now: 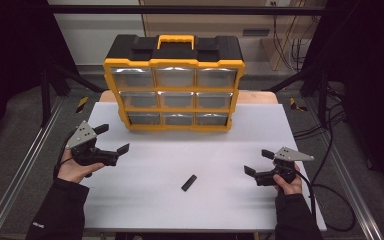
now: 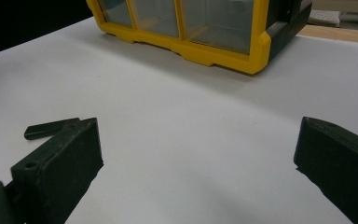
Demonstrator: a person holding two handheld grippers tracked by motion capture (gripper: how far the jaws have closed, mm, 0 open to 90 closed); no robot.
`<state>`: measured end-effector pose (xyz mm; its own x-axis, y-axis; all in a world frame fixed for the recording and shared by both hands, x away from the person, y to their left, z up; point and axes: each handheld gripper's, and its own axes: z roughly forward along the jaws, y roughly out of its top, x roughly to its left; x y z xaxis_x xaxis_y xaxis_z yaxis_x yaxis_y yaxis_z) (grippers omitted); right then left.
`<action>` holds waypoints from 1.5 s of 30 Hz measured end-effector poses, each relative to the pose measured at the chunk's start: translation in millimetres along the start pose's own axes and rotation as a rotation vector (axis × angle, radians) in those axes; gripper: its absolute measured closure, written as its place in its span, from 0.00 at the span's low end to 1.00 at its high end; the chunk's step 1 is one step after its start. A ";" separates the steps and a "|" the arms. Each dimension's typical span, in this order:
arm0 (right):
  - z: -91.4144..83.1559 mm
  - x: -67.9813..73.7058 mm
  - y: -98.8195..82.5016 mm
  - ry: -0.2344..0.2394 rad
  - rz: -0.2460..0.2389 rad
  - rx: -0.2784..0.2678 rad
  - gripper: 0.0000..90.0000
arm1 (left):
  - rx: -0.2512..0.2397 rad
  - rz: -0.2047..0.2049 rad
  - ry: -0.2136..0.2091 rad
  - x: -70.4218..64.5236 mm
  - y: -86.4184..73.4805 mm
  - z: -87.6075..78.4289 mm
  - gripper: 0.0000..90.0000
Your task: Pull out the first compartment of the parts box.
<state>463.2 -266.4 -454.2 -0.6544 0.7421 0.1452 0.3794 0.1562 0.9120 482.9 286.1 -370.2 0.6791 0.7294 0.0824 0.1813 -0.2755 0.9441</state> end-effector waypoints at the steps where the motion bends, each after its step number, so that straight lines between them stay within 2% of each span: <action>1: -0.2 0.0 0.0 0.000 -0.001 0.001 0.01 | 0.000 0.006 0.001 0.0 1.6 0.0 0.00; 18: -0.8 0.1 0.3 -0.002 0.005 -0.002 0.01 | 0.011 0.063 0.018 0.3 24.6 3.1 0.00; 27: -0.8 0.1 0.3 -0.003 0.001 -0.001 0.02 | 0.006 0.107 0.032 0.8 35.1 4.4 0.00; 39: -0.8 0.1 0.4 -0.003 -0.003 -0.003 0.02 | 0.028 0.137 0.037 1.9 49.5 6.2 0.00; 45: -0.8 0.2 0.4 -0.003 -0.003 -0.002 0.02 | 0.044 0.172 0.048 2.0 55.9 8.8 0.00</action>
<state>462.8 -266.7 -453.4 -0.6535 0.7436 0.1414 0.3760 0.1567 0.9133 500.6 266.6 -320.1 0.6685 0.6977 0.2575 0.0967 -0.4248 0.9001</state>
